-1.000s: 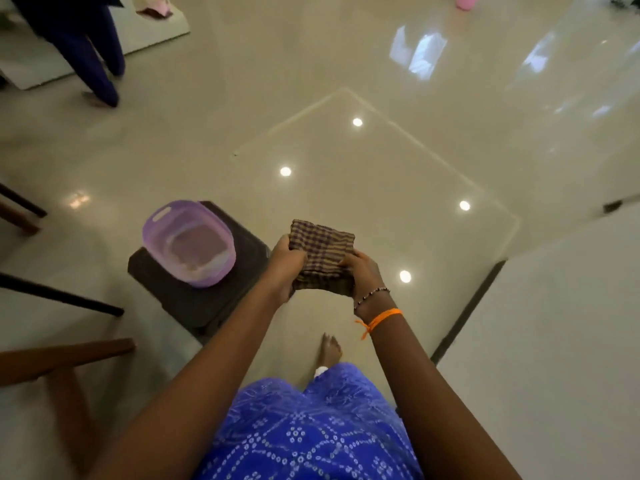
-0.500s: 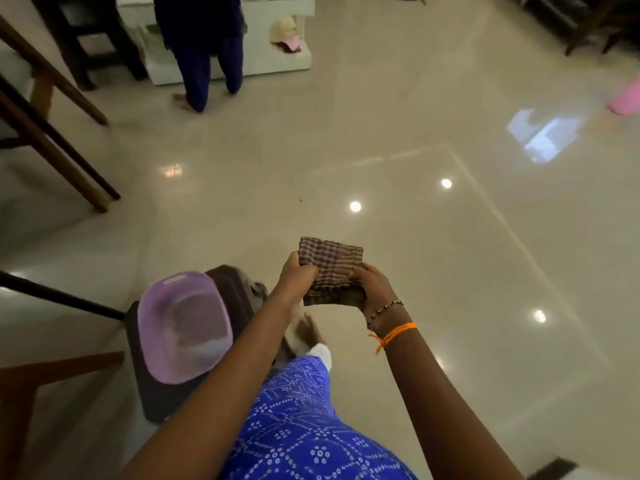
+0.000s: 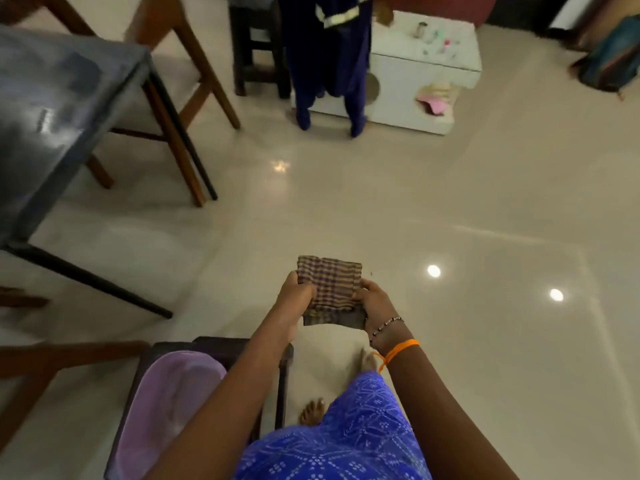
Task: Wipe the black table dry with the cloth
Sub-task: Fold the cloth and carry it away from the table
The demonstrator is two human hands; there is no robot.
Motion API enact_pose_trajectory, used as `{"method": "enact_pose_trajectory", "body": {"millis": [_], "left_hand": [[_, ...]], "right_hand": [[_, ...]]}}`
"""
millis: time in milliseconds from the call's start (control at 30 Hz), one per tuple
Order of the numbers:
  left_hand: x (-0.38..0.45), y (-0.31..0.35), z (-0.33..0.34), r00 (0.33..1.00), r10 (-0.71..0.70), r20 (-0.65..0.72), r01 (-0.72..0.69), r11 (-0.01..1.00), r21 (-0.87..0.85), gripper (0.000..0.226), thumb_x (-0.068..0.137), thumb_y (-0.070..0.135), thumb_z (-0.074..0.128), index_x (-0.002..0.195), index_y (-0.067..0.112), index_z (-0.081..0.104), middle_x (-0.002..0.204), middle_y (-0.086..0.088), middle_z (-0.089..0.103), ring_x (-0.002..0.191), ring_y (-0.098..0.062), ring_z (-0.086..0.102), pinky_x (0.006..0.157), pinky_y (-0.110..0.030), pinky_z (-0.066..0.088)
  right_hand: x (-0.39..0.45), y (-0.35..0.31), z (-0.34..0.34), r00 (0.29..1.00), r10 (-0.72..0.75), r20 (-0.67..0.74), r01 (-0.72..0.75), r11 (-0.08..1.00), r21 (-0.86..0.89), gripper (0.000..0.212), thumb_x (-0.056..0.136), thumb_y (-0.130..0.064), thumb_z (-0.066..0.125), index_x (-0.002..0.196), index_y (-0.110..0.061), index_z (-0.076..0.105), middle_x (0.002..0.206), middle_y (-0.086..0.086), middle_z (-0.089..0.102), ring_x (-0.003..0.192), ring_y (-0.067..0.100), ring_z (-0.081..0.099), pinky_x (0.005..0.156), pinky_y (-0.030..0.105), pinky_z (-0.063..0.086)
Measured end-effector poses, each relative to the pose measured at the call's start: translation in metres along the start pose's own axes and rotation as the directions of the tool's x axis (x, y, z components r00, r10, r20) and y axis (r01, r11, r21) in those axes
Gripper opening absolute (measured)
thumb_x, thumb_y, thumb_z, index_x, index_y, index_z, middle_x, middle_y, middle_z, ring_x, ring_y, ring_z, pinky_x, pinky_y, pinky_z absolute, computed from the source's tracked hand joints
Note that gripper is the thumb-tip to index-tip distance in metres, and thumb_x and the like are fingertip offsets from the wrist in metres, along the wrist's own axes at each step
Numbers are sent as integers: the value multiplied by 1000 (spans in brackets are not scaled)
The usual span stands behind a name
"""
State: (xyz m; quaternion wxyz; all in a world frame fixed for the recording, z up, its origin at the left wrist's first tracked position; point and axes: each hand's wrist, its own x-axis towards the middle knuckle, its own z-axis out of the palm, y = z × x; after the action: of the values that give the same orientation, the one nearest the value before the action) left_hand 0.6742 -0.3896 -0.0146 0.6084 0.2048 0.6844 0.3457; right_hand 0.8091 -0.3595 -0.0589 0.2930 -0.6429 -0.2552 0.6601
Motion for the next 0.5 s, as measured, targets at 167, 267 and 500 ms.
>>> {"method": "enact_pose_trajectory", "body": {"millis": [167,267,500], "left_hand": [[51,45,-13,966,1,-260,-47,984,-174,29,86,-1,40,108,13,51,88,-1,59,74,-12,56,46,-19,46],[69,74,-21,933,1,-360,-96,965,-246,31,86,-4,37,106,16,50,85,4,57,74,-8,54,45,-16,45],[100,103,-44,834,-70,-547,-191,894,-405,48,76,-15,32,107,18,48,88,3,59,78,-6,56,47,-12,47]], "right_hand": [[69,-56,50,986,36,163,-15,992,-128,20,91,4,47,99,-9,60,95,14,63,79,28,62,61,31,56],[96,-94,77,964,80,254,-13,967,-255,23,88,2,52,104,-13,59,112,18,62,102,37,61,83,46,55],[155,-145,141,856,209,472,51,876,-479,32,84,9,49,106,-13,55,84,8,63,70,22,62,51,27,53]]}}
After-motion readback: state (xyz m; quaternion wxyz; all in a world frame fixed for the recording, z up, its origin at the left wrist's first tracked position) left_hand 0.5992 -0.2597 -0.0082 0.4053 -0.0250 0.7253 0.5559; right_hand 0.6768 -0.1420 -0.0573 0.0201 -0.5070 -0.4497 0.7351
